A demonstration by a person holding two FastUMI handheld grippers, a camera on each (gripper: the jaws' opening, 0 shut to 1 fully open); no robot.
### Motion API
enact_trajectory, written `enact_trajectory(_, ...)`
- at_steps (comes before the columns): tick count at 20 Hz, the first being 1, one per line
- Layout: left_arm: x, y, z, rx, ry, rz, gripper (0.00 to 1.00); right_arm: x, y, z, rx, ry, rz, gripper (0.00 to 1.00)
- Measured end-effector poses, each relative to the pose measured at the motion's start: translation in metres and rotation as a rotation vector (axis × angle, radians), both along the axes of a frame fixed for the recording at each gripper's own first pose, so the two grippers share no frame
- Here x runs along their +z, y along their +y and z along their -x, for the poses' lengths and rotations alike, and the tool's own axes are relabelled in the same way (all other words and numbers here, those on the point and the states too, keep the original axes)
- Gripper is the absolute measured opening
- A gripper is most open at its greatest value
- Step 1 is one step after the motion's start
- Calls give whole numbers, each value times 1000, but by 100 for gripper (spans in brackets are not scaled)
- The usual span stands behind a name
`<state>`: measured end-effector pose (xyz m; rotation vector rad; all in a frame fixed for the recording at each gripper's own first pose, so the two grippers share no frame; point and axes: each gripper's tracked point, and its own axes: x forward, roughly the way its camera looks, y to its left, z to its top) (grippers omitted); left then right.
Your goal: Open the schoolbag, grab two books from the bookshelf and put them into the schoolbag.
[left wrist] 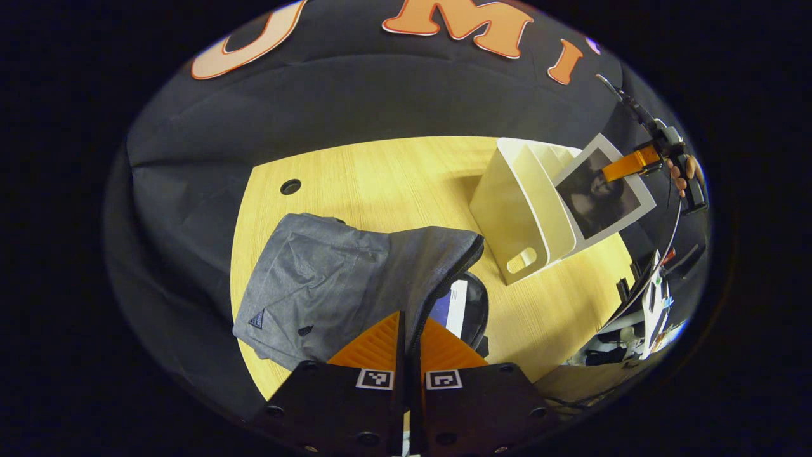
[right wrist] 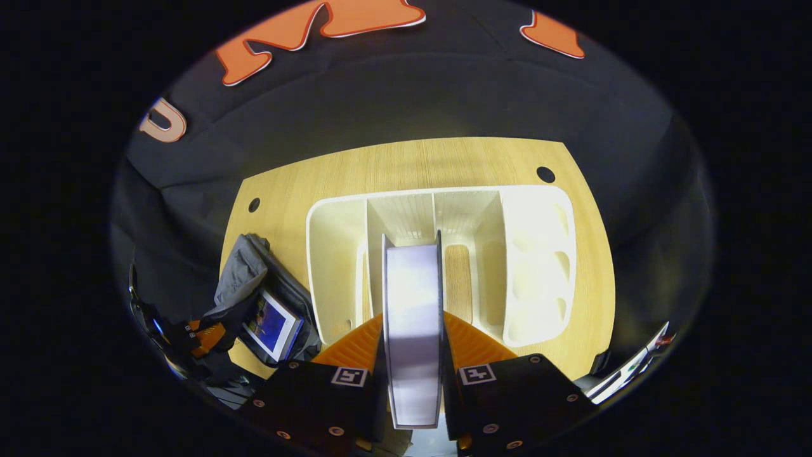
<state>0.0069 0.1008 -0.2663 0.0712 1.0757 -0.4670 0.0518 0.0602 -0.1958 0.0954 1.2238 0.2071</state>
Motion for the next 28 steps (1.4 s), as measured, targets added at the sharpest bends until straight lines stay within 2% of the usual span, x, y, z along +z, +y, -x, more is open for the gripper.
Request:
enact_trajectory(16, -1, 7, -1, -223, -20, 74, 4, 6, 15, 130, -302, 18, -48, 37)
enact_trajectory(23, 5, 10, -4, -299, -45, 103, 4, 18, 43, 171, -414, -33, -178, 36)
enact_trajectory(28, 6, 17, -5, -338, -64, 101, 4, 34, 75, 195, -462, -60, -337, 35)
